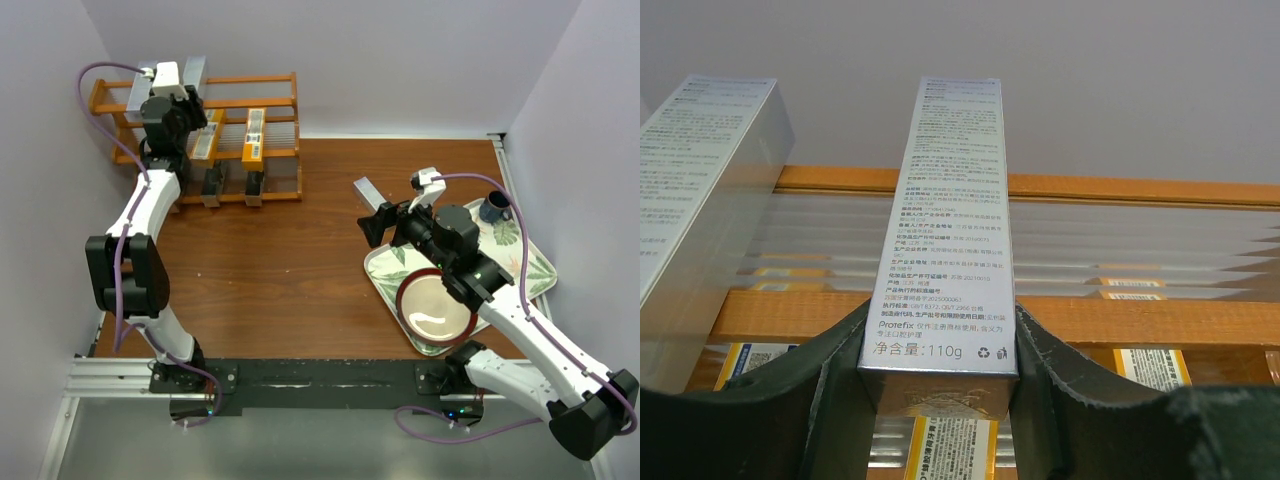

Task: Place and organize the toothpastes onto the shelf

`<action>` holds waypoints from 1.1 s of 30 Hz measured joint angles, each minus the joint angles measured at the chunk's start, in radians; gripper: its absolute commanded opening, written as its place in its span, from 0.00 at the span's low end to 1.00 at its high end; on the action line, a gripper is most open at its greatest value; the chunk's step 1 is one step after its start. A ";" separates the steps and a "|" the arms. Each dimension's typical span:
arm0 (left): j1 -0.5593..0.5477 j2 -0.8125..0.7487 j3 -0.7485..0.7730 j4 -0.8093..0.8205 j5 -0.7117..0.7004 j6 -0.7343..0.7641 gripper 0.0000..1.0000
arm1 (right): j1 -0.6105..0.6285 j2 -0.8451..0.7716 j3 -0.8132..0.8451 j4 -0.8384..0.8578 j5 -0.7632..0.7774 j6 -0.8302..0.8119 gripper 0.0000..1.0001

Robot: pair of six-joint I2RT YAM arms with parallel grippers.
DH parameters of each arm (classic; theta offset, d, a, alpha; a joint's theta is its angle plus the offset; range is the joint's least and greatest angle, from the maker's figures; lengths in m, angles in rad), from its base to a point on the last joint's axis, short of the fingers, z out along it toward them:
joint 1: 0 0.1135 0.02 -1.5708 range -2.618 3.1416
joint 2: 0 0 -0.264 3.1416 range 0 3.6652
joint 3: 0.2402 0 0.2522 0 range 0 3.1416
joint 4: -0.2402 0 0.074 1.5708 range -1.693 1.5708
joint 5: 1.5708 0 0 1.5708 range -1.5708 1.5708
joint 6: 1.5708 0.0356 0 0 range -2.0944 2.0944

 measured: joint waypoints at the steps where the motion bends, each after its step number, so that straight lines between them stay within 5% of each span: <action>1: 0.000 0.000 0.000 0.000 0.001 0.003 0.35 | 0.000 0.000 0.000 0.000 0.000 0.000 0.99; 27: 0.000 0.000 0.000 0.009 0.039 0.004 0.61 | 0.002 0.000 -0.013 0.005 0.001 0.000 0.98; 33: 0.000 -0.001 0.000 0.010 0.042 0.004 0.78 | 0.002 0.000 -0.013 0.005 0.001 0.000 0.99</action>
